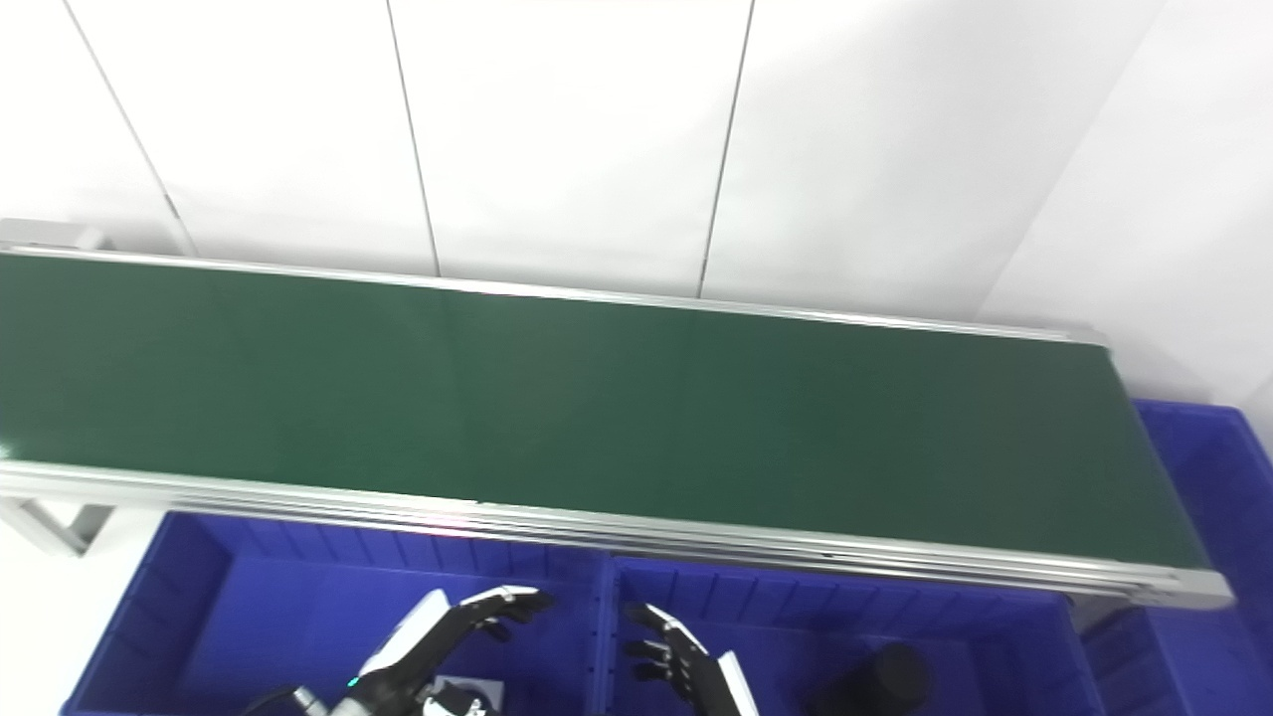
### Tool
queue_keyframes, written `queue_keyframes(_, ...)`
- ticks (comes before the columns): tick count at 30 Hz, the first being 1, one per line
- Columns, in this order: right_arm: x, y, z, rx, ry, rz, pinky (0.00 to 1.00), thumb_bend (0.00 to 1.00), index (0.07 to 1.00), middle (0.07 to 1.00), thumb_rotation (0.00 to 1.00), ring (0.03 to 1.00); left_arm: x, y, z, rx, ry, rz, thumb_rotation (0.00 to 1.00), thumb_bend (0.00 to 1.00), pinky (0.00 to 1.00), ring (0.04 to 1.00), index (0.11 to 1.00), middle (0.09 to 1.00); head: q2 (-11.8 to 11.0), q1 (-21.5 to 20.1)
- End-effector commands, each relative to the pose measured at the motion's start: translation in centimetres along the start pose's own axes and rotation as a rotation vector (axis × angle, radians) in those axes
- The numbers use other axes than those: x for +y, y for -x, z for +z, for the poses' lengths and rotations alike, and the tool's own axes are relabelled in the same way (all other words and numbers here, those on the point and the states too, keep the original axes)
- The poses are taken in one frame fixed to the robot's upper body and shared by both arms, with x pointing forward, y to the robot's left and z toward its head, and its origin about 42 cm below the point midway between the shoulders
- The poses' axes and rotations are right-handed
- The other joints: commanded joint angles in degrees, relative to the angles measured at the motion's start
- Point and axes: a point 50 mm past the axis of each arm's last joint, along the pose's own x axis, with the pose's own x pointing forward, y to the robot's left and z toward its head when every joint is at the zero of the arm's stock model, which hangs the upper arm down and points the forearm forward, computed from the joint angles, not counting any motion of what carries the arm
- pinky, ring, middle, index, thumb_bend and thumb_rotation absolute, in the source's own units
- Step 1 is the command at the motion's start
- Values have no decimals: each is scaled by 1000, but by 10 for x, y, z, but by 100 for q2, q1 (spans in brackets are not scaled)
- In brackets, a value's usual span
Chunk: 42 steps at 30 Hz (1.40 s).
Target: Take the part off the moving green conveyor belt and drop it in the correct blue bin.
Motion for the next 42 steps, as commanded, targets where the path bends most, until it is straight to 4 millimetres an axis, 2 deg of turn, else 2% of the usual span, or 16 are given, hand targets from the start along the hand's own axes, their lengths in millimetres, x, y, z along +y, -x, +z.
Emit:
queue_keyframes(1, 4, -16, 20, -106, -1, -8, 720, 937, 838, 875, 383, 775, 18, -7, 6, -66, -7, 36, 258, 932, 683, 781, 811, 823, 52, -296)
queue_keyframes(5, 12, -24, 26, -122, 1, -6, 694, 938, 835, 871, 364, 764, 29, -5, 4, -67, 6, 29, 283, 923, 706, 795, 812, 827, 121, -691)
queue_keyframes(11, 14, -25, 30, -137, 11, -5, 677, 932, 831, 869, 380, 762, 33, -2, 5, -76, 23, 23, 281, 947, 625, 788, 815, 824, 235, -586)
queue_keyframes(13, 13, -24, 30, -142, 12, -6, 679, 927, 832, 869, 369, 760, 32, -2, 8, -86, 27, 26, 265, 941, 675, 791, 815, 821, 268, -519)
queue_keyframes(19, 4, -17, 31, -151, 6, -8, 683, 926, 833, 860, 355, 757, 26, -5, 17, -101, 31, 34, 268, 939, 704, 789, 819, 817, 433, -94)
queue_keyframes(22, -5, -13, 32, -160, 3, -6, 690, 928, 837, 868, 379, 767, 21, -8, 26, -84, 31, 38, 287, 948, 701, 790, 820, 821, 656, 382)
queue_keyframes(23, -8, -12, 33, -161, 0, -6, 691, 930, 838, 870, 384, 769, 20, -9, 29, -82, 32, 39, 288, 947, 692, 789, 822, 823, 656, 382)
queue_keyframes(24, -11, -10, 33, -163, 1, -5, 692, 929, 840, 871, 384, 769, 18, -11, 32, -83, 32, 42, 287, 945, 676, 784, 822, 824, 732, 598)
queue_keyframes(25, -14, -9, 33, -164, 2, -3, 692, 928, 840, 872, 383, 769, 16, -12, 34, -82, 32, 45, 286, 945, 674, 782, 822, 824, 745, 636)
queue_keyframes(27, -21, -5, 33, -167, 1, 0, 691, 928, 845, 869, 383, 768, 12, -15, 40, -83, 39, 49, 284, 942, 653, 777, 818, 825, 887, 1092)
queue_keyframes(31, -32, -1, 33, -171, -6, 3, 697, 935, 839, 854, 372, 767, 7, -20, 48, -86, 38, 54, 270, 939, 647, 770, 812, 821, 1008, 1418)
queue_keyframes(36, -38, 1, 34, -177, -18, -1, 699, 951, 830, 852, 364, 760, 6, -24, 56, -83, 40, 61, 251, 942, 664, 775, 810, 819, 1089, 1554)
queue_keyframes(42, -39, 3, 34, -177, -24, 5, 701, 941, 825, 857, 349, 763, 6, -23, 56, -99, 52, 72, 237, 942, 668, 771, 805, 812, 1001, 1611)
